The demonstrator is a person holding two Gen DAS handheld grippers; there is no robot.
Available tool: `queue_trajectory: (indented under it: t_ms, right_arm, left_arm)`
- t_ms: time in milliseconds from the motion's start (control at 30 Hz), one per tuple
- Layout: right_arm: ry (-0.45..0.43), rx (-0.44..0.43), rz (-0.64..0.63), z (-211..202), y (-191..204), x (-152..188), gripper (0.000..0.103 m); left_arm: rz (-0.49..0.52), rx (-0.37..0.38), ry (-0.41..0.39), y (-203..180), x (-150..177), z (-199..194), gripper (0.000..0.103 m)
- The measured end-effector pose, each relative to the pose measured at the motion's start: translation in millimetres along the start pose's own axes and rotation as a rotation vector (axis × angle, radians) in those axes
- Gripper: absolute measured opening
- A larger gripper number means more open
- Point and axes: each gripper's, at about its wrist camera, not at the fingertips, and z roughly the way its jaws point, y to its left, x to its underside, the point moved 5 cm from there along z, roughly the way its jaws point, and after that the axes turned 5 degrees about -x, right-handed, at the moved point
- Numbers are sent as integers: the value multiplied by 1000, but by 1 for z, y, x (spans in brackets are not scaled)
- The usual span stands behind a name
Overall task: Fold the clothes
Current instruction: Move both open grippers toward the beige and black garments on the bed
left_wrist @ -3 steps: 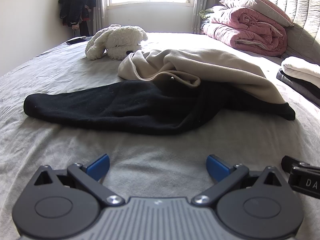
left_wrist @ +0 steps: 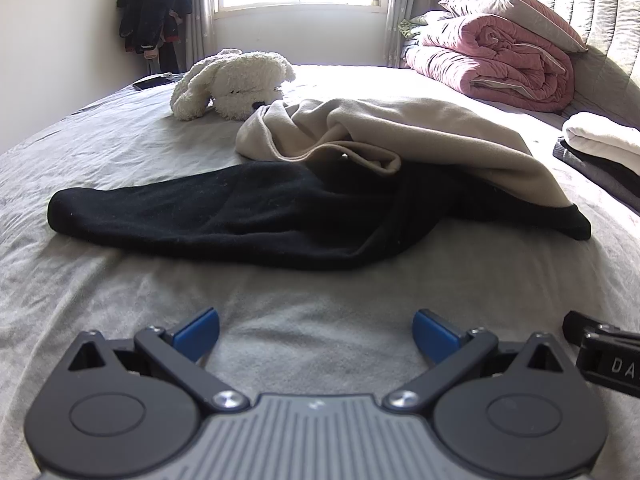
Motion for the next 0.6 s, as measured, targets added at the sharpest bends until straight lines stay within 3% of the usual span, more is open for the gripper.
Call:
queue_trajectory:
  t_ms: [600]
  right_arm:
    - [18, 1, -23, -3, 3, -2, 103]
  left_arm:
    - [20, -6, 14, 0, -4, -3, 102]
